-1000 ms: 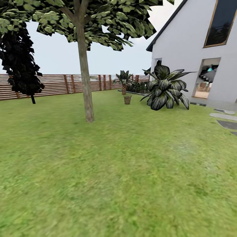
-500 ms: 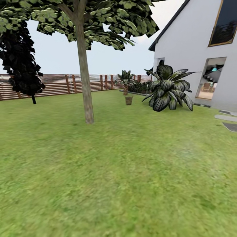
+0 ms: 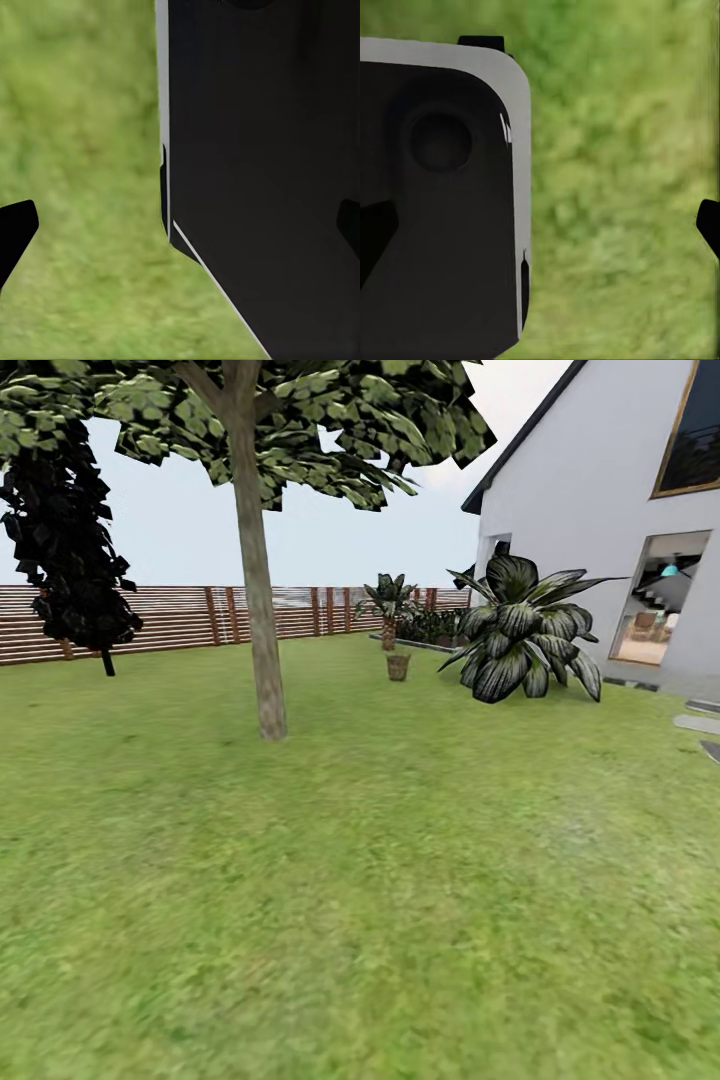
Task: Take the three Easter eggs out of the wicker basket on the lawn in the garden, then place them on the lawn next to a single tree (choose any tree) so that all three eggs are next to the same tree and none are left in the basket.
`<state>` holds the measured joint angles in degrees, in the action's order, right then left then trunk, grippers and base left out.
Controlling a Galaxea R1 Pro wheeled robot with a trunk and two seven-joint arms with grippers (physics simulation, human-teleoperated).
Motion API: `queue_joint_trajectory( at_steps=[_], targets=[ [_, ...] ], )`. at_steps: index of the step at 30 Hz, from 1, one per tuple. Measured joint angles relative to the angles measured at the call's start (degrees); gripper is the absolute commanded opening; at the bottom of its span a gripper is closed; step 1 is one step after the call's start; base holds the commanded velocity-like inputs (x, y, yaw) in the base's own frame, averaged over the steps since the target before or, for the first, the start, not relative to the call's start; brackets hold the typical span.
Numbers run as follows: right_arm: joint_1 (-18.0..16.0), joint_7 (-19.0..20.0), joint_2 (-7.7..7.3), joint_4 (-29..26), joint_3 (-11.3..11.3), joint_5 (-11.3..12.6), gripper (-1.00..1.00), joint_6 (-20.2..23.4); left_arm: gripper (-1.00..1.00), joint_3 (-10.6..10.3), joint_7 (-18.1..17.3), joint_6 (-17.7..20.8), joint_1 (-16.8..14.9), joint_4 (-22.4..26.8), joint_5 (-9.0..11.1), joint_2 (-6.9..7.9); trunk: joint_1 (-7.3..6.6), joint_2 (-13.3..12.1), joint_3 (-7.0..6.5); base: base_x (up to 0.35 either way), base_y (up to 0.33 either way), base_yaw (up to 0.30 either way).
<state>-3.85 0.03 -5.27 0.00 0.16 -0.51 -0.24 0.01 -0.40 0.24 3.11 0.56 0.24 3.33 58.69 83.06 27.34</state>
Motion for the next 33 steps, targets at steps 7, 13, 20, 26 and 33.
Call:
queue_joint_trajectory(
  at_steps=[7, 13, 20, 26, 33],
  targets=[
    [0.0, 0.0, 0.0, 0.0, 0.0, 0.0, 1.0, 0.0, 1.0, 0.0, 0.0, 0.0, 0.0, 0.0, 0.0, 0.0, 0.0, 0.0, 0.0, 0.333, -0.123, 0.0],
    [0.0, 0.0, 0.0, 0.0, 0.0, 0.0, 1.0, 0.0, 1.0, 0.0, 0.0, 0.0, 0.0, 0.0, 0.0, 0.0, 0.0, 0.0, 0.0, 0.333, -0.123, 0.0],
    [0.0, 0.0, 0.05, 0.0, 0.0, 0.0, 1.0, 0.0, 1.0, 0.0, 0.0, 0.0, 0.0, 0.0, 0.0, 0.0, 0.0, 0.0, 0.03, 0.333, -0.123, 0.139],
    [0.0, 0.0, 0.01, 0.0, 0.0, 0.0, 1.0, 0.0, 1.0, 0.0, 0.0, 0.0, 0.0, 0.0, 0.0, 0.0, 0.0, 0.0, 0.07, 0.333, -0.123, 0.039],
    [0.0, 0.0, 0.0, 0.0, 0.0, 0.0, 1.0, 0.0, 1.0, 0.0, 0.0, 0.0, 0.0, 0.0, 0.0, 0.0, 0.0, 0.0, 0.07, 0.333, -0.123, 0.002]
  ],
)
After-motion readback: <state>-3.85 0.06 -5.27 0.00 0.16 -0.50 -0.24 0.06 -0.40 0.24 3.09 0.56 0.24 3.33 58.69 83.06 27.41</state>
